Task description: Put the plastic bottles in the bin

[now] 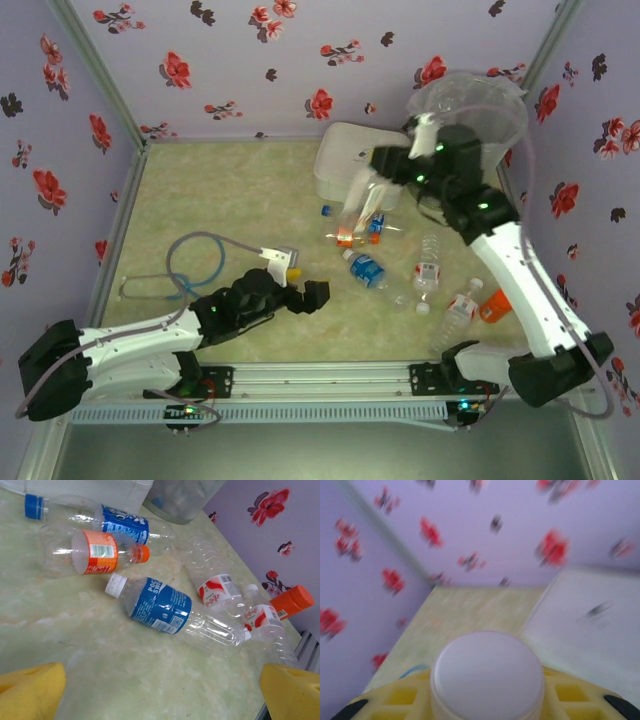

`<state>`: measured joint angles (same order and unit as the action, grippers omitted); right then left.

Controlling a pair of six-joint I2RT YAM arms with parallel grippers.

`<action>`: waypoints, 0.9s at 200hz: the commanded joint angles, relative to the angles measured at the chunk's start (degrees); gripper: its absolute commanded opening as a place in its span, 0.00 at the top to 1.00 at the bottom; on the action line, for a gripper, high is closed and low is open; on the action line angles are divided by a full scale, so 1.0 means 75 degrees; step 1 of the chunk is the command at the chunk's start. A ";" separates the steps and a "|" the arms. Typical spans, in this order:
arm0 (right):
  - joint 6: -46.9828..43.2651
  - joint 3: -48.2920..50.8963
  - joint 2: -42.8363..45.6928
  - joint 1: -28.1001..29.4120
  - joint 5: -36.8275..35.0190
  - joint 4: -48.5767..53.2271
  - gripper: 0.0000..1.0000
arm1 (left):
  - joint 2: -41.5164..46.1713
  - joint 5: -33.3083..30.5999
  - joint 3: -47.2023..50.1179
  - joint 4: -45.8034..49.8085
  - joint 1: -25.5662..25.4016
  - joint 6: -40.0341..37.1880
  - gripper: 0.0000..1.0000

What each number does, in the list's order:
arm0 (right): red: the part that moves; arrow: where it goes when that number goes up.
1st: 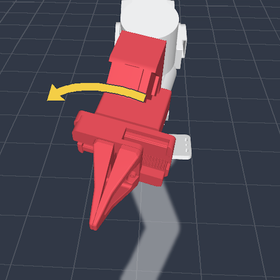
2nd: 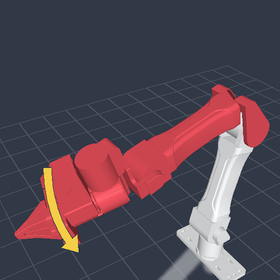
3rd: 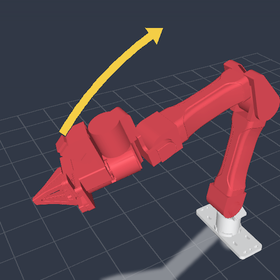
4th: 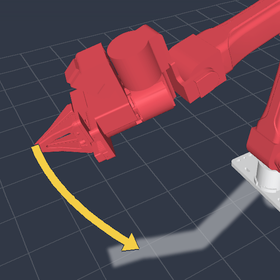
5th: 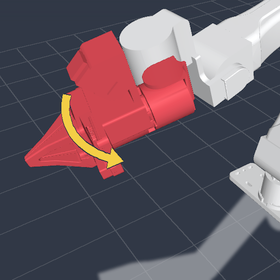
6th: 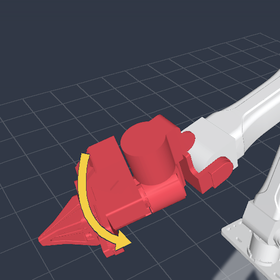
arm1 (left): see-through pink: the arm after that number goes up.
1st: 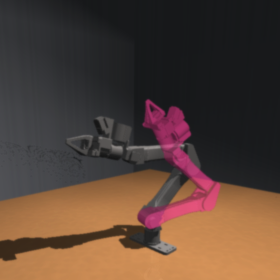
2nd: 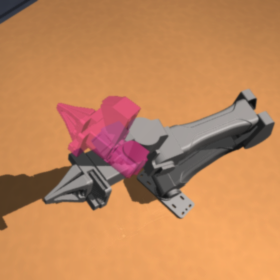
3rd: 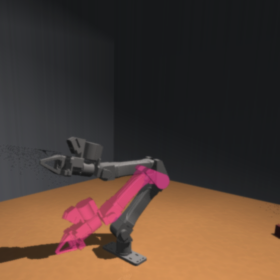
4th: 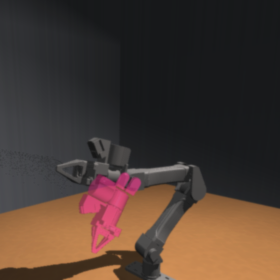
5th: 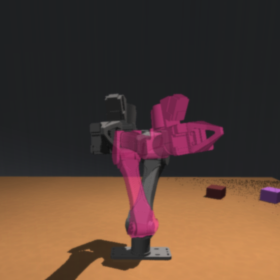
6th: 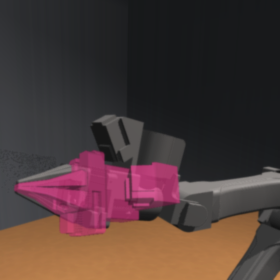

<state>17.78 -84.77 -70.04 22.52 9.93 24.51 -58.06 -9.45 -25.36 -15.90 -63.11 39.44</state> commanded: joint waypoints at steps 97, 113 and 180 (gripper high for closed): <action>-0.2718 -0.3075 -0.2726 -0.2968 -0.3334 -0.1801 1.00 | 0.0200 -0.0305 0.0200 -0.0013 -0.0195 0.0512 0.00; -0.2723 -0.3396 -0.3257 -0.3093 -0.2986 -0.1486 1.00 | 0.0268 -0.0351 0.0206 0.0084 -0.0251 0.0546 0.00; -0.2562 -0.3484 -0.4384 -0.3214 -0.1957 0.0029 1.00 | 0.0266 -0.0519 0.0001 0.0487 -0.0327 0.0493 0.00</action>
<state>-1.54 -107.77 -100.09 -1.02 -8.64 19.29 -56.16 -11.64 -23.57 -14.15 -65.17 43.18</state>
